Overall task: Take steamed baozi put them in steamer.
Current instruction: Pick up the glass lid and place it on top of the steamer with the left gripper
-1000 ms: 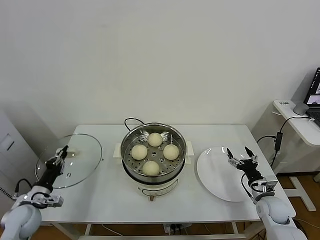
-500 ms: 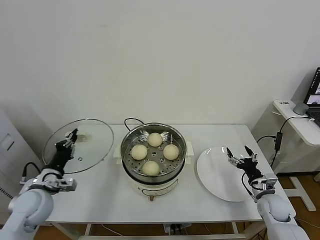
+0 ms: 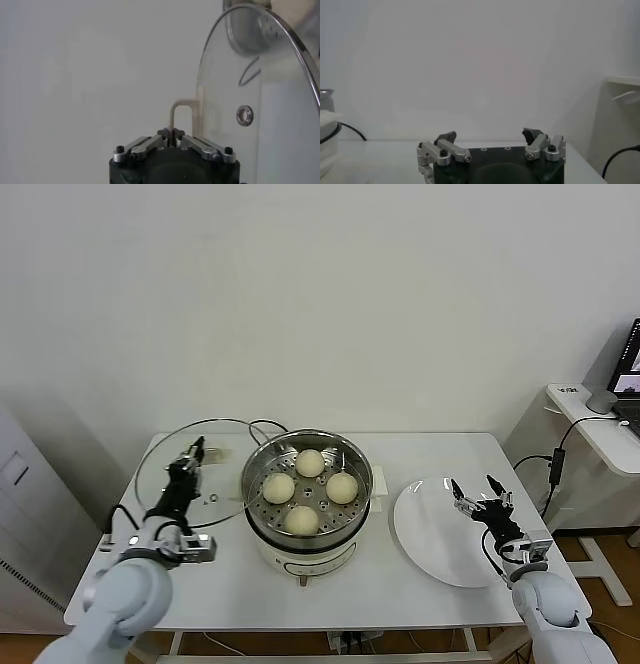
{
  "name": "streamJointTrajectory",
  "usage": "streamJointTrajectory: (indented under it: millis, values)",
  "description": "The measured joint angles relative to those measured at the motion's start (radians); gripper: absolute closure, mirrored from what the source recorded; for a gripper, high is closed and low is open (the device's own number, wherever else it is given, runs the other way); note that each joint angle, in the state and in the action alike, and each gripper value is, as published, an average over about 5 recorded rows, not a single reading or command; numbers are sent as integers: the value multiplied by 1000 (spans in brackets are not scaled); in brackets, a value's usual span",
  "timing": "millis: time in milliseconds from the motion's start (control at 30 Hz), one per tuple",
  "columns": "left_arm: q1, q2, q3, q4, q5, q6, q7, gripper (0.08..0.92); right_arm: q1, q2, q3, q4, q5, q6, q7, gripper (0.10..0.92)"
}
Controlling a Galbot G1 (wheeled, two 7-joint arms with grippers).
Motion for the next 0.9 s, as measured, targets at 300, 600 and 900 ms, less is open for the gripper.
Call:
streamJointTrajectory:
  millis: [300, 600, 900]
  values:
    - [-76, -62, 136, 17, 72, 55, 16, 895, 1, -2, 0, -1, -1, -2, 2, 203]
    - [-148, -130, 235, 64, 116, 72, 19, 895, 2, 4, -2, -5, -3, -4, 3, 203]
    - [-205, -181, 302, 124, 143, 81, 20, 895, 12, 8, -2, -20, -7, -3, 3, 203]
